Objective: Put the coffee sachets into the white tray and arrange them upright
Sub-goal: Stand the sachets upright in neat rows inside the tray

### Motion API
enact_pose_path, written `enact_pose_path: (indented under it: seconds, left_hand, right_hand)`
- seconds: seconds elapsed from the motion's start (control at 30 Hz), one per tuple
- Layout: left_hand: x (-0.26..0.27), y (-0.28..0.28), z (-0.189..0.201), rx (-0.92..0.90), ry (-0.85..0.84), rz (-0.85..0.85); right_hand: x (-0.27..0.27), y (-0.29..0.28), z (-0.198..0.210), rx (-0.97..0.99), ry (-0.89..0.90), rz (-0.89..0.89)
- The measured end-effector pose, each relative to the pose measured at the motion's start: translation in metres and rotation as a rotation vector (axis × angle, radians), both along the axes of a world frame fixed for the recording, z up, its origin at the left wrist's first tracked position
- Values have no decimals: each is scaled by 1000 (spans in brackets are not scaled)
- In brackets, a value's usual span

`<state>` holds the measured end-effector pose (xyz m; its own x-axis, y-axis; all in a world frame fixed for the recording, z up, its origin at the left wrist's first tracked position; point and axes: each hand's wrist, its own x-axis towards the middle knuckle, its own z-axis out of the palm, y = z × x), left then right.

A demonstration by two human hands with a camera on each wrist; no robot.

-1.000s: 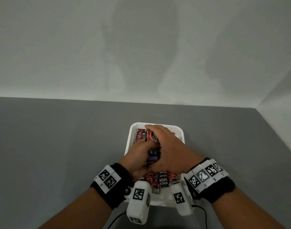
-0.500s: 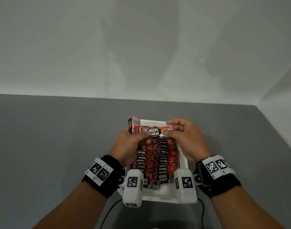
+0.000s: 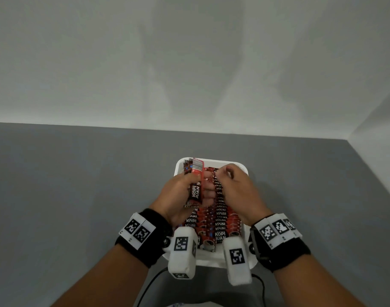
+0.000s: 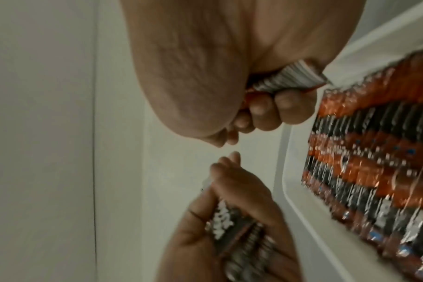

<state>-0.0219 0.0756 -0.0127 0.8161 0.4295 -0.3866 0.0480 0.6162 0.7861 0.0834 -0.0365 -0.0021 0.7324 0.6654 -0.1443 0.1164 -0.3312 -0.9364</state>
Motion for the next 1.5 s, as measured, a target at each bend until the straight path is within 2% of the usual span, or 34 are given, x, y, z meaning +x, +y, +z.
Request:
enact_pose_path:
  seconds: [0.1,0.2,0.27,0.33,0.47,0.63,0.83,0.93,1.0,1.07,1.13,1.23,1.3,1.37,1.43,1.5]
  left_hand:
    - [-2,-7,1,192,15,-69]
    - [-2,-5,-5,440,75,-118]
    - [-2,-4,-5,450,35,-157]
    - [-1,-1,-6,386,12,-147]
    - [0,11,-5,166,-60,68]
    - [1,18,-7,172,-50,235]
    - [0,18,-7,322,55,251]
    - [2,13,-3,380,76,195]
    - [4,6,-1,380,53,137]
    - [6,-1,2,362,5,86]
    - [7,-5,4,295,-9,65]
    - [2,0,4,40,-9,61]
    - [-2,6,4,-45,-24,26]
    - [-6,7,5,-24,-34,-55]
    - [-8,5,4,40,-11,-111]
    - [-7,1,2,117,19,-153]
  right_hand:
    - [-6,-1,23,252,385,-95]
    - [-2,-2,32,291,471,-70]
    - [5,-3,25,271,450,-70]
    - [11,-4,18,264,406,-72]
    - [20,-13,9,241,301,-58]
    - [17,-15,5,188,160,-64]
    - [18,-18,3,7,-173,-30]
    - [10,-15,11,-109,-441,88]
    - [4,-8,10,-216,-580,226]
    - [-1,0,2,-317,-617,305]
    - [-3,4,-8,-322,-625,306]
    - [0,5,-8,-272,-510,274]
    - [6,3,-5,-222,-404,203]
    - [11,3,1,-76,-233,83]
    - [12,5,9,79,22,-4]
    - [12,9,15,165,238,-17]
